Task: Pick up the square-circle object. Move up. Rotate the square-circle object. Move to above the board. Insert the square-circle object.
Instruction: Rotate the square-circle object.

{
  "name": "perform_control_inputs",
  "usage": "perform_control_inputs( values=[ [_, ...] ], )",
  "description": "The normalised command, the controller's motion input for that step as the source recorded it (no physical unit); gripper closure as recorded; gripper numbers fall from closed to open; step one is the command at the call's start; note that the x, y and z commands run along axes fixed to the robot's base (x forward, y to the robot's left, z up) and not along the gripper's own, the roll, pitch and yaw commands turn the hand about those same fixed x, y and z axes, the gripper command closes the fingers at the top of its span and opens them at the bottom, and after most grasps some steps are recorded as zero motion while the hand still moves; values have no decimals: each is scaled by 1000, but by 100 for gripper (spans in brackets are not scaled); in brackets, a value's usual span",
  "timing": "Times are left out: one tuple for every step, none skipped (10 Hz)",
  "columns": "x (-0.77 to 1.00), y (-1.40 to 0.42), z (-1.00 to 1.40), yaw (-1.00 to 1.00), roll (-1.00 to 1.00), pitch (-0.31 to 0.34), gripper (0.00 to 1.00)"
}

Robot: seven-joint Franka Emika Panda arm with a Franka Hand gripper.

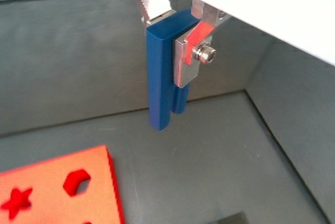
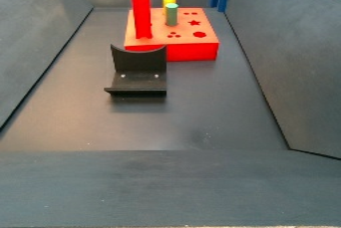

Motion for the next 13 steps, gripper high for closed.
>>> perform_control_inputs(
  values=[
    [0, 3, -1, -1000, -1, -2, 100],
    [-1, 4, -1, -1000, -2, -3, 100],
    [-1, 4, -1, -1000, -2, -3, 100],
    [-1, 4, -2, -1000, -2, -4, 100],
    [-1, 5, -2, -891, -3, -4, 100],
    [-1, 5, -2, -568, -3, -4, 100],
    [-1, 5, -2, -434, -3, -4, 100],
    [-1, 5, -2, -249, -3, -4, 100],
    [0, 0, -1000, -168, -3, -4, 100],
    [10, 1, -1000, -109, -1, -25, 100],
    [13, 2, -1000, -90, -1, -24, 100],
    [15, 2, -1000, -69, -2, -21, 100],
    [15, 3, -1000, -61, -2, -22, 100]
  ],
)
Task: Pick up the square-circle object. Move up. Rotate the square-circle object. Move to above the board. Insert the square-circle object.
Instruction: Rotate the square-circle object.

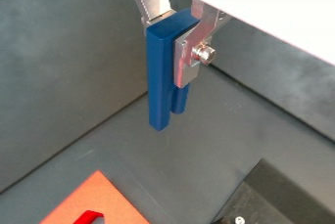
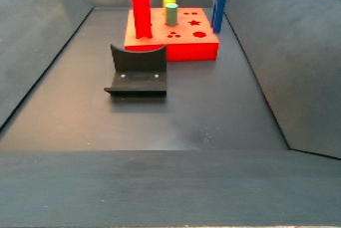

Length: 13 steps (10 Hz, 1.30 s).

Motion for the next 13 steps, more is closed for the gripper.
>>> perform_control_inputs(
  values=[
    [17, 4, -1000, -54, -2, -27, 100],
    [19, 4, -1000, -53, -2, -30, 100],
    [19, 5, -1000, -50, -2, -34, 100],
    [21, 6, -1000, -48, -2, -37, 100],
    [23, 8, -1000, -47, -3, -33, 100],
    [23, 8, -1000, -47, -3, -36, 100],
    [21, 10, -970, -46, -3, -40, 100],
    [22, 10, -865, -45, -3, -45, 100],
    [20, 10, -663, -45, -3, -44, 100],
    [19, 9, -564, -45, -4, -41, 100],
    [22, 10, -365, -45, -5, -36, 100],
    [28, 10, -172, -44, -6, -30, 100],
    [0, 0, 0, -44, -7, -21, 0]
  ],
)
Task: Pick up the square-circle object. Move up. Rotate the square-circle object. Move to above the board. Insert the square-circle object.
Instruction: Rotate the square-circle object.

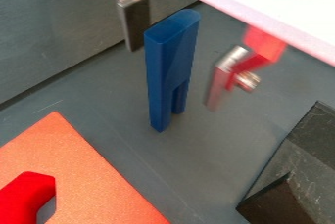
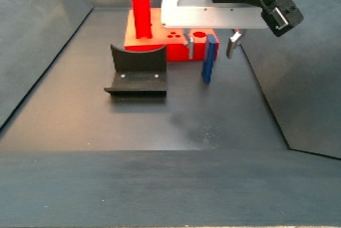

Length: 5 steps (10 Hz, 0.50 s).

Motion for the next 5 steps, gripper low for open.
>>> perform_control_inputs(
  values=[
    [0, 0, 1000, -43, -8, -7, 0],
    [-18, -2, 1000, -43, -10, 12, 0],
    [-32, -2, 1000, -43, -11, 30, 0],
    [-27, 0, 904, -42, -12, 40, 0],
    [-20, 2, 742, -42, -13, 50, 0]
  ],
)
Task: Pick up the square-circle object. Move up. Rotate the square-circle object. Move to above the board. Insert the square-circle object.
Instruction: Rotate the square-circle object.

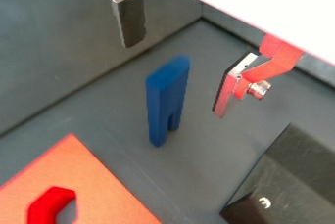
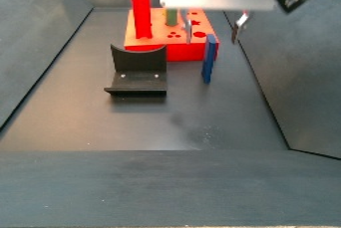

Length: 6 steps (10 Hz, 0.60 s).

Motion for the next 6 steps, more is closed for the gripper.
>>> perform_control_inputs(
  values=[
    [-15, 3, 510, -42, -12, 53, 0],
    [-12, 4, 332, -42, -12, 55, 0],
    [-10, 5, 211, -42, -13, 60, 0],
    [0, 0, 0, 1000, -1, 5, 0],
    [6, -5, 7, 1000, -1, 4, 0],
    [7, -10, 10, 1000, -1, 4, 0]
  ],
)
